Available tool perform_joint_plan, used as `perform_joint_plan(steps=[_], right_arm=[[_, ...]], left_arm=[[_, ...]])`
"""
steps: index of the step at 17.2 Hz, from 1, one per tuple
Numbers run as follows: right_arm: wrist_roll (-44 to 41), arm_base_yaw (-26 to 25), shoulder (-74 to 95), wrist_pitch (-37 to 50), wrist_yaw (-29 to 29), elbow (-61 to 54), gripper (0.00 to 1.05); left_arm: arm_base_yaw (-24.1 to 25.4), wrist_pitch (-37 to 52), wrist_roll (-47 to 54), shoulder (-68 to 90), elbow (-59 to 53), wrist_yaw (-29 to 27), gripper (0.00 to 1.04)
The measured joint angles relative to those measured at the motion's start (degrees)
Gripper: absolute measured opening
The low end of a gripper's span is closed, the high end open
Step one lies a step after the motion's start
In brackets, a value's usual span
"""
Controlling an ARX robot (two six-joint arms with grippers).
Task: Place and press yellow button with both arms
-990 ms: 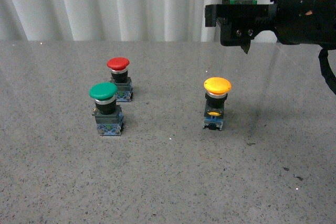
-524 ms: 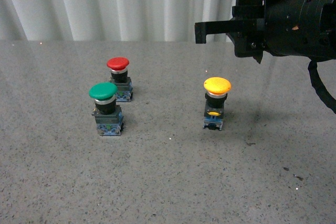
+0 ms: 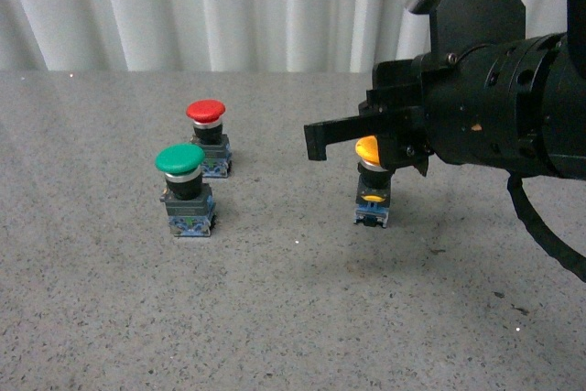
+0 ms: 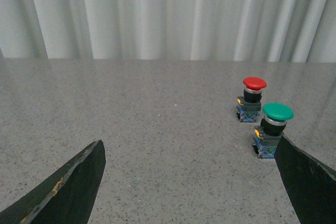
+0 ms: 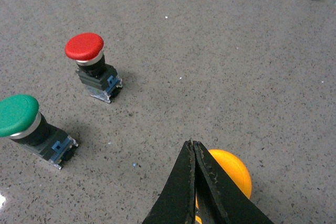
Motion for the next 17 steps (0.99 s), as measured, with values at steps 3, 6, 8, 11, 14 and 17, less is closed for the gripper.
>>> perform_joint_plan(steps=[3,6,8,11,14,17], right_arm=[[-0.02,-0.04,1.09,-0.39,-0.07,-0.09,0.02],[-0.04,-0.07,1.42,-0.87,-0.13,-0.11,0.02],[-0.17,-0.07,1.7,-1.2,-0.22,-0.11,0.02],[-0.35,-0.07,1.92,-1.77,-0.37,-0.13,0.02],[-0.46,-0.07,2.36,-1.88,-0.35,-0.11,0.02],[-0.5,-0.07,2.58,-2.43,-0.28,0.2,0.02]], left_arm=[[0.0,0.0,0.0,0.0,0.0,0.0,0.98],[0.0,0.0,0.0,0.0,0.0,-0.02,0.98],[0.0,0.0,0.0,0.0,0.0,0.0,0.98],[0.0,0.0,0.0,0.0,0.0,0.0,0.98],[0.0,0.0,0.0,0.0,0.0,0.0,0.98],[0.0,0.0,0.0,0.0,0.0,0.0,0.98]])
